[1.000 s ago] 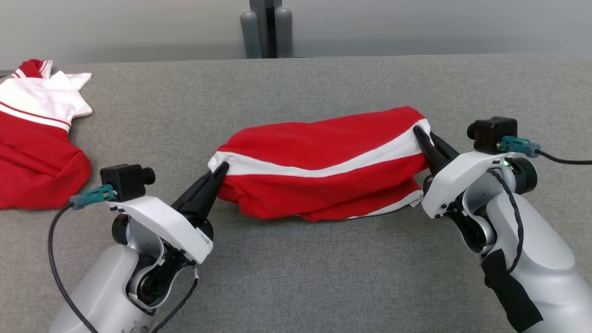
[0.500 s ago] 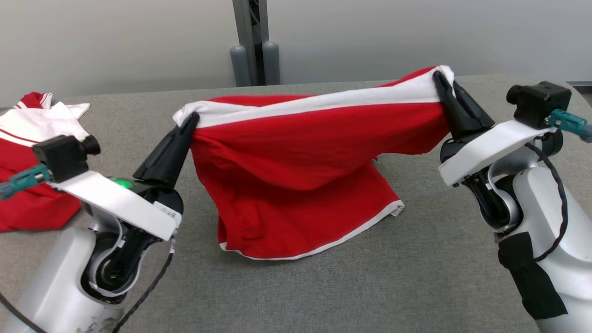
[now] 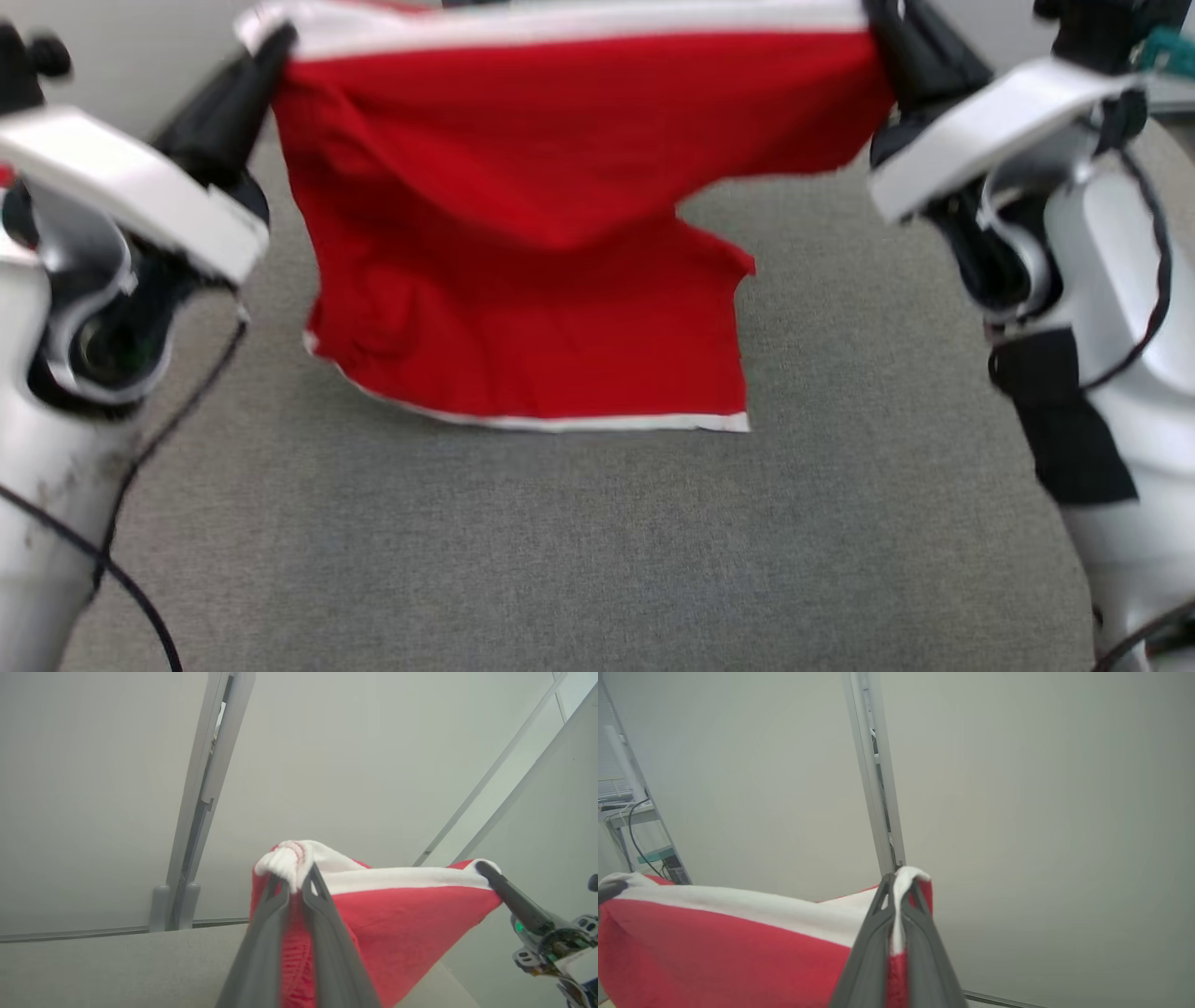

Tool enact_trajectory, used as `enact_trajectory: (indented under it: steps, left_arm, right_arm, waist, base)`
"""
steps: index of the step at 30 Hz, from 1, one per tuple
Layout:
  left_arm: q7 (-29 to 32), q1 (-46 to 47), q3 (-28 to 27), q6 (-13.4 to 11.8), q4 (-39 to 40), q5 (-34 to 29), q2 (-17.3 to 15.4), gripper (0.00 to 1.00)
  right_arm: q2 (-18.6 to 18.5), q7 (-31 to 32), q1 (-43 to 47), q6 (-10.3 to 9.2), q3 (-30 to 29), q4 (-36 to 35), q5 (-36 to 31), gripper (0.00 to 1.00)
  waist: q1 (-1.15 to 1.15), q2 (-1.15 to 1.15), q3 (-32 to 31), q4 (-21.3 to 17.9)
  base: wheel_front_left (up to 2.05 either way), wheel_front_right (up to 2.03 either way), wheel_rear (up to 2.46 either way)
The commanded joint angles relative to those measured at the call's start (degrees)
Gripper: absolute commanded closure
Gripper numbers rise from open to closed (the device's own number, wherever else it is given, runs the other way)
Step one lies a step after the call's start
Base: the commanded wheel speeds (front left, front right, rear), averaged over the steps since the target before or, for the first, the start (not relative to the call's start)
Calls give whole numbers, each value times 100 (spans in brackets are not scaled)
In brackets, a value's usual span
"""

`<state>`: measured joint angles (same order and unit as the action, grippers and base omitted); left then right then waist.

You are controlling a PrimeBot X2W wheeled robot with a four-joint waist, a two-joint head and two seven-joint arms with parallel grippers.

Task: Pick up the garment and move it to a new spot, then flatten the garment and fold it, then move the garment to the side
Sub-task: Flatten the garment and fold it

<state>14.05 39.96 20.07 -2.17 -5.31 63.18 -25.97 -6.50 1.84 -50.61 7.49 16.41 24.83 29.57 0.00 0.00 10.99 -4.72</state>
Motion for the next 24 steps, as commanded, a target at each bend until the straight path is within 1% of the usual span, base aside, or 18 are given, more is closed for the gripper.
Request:
enact_trajectory:
  steps: [1, 4, 5, 7, 9, 12, 13, 14, 16, 19, 24]
  left_arm:
    - [-12, 380, -28, -48, -167, -151, 7, 100]
    - [-158, 1142, -72, -115, -576, -407, 43, 100]
    - [-158, 1142, -72, -115, -576, -407, 43, 100]
    - [-350, 1630, -113, -116, -846, -591, 88, 100]
    - [-592, 2044, -141, -61, -1091, -741, 160, 100]
    - [-941, 2551, -196, 38, -1398, -931, 205, 100]
    - [-1068, 2688, -198, 89, -1483, -998, 210, 100]
    - [-1282, 2839, -232, 211, -1646, -1015, 272, 100]
    - [-1504, 2853, -257, 374, -1808, -979, 347, 100]
    - [-1728, 2650, -135, 617, -2037, -1006, 434, 100]
    - [-2110, 2141, 83, 879, -2235, -909, 607, 100]
  right_arm:
    - [6, -125, -365, 1, -62, 195, -96, 100]
    - [111, -490, -1152, 0, -208, 666, -309, 100]
    - [111, -490, -1152, 0, -208, 666, -309, 100]
    - [173, -807, -1624, -1, -358, 946, -431, 100]
    - [218, -1165, -2054, -2, -512, 1189, -549, 100]
    - [264, -1503, -2531, -7, -762, 1460, -711, 100]
    - [272, -1575, -2643, -8, -847, 1530, -769, 100]
    - [283, -1660, -2768, -15, -1000, 1604, -814, 100]
    - [289, -1697, -2722, -15, -1050, 1616, -871, 100]
    - [310, -1722, -2444, -15, -926, 1533, -864, 100]
    - [327, -1714, -1580, -10, -534, 981, -665, 100]
  waist:
    - [0, 0, 305, -105]
    - [0, 0, 567, -197]
    - [0, 0, 567, -197]
    - [0, 0, 730, -262]
    - [0, 0, 892, -316]
    - [0, 0, 1151, -399]
    - [0, 0, 1239, -416]
    - [0, 0, 1421, -442]
    - [0, 0, 1576, -442]
    - [0, 0, 1759, -424]
    - [0, 0, 1858, -381]
  base:
    - [0, 0, 0]
    - [0, 0, 0]
    - [0, 0, 0]
    - [0, 0, 0]
    - [0, 0, 0]
    - [0, 0, 0]
    - [0, 0, 0]
    - [0, 0, 0]
    - [0, 0, 0]
    - [0, 0, 0]
    - [0, 0, 0]
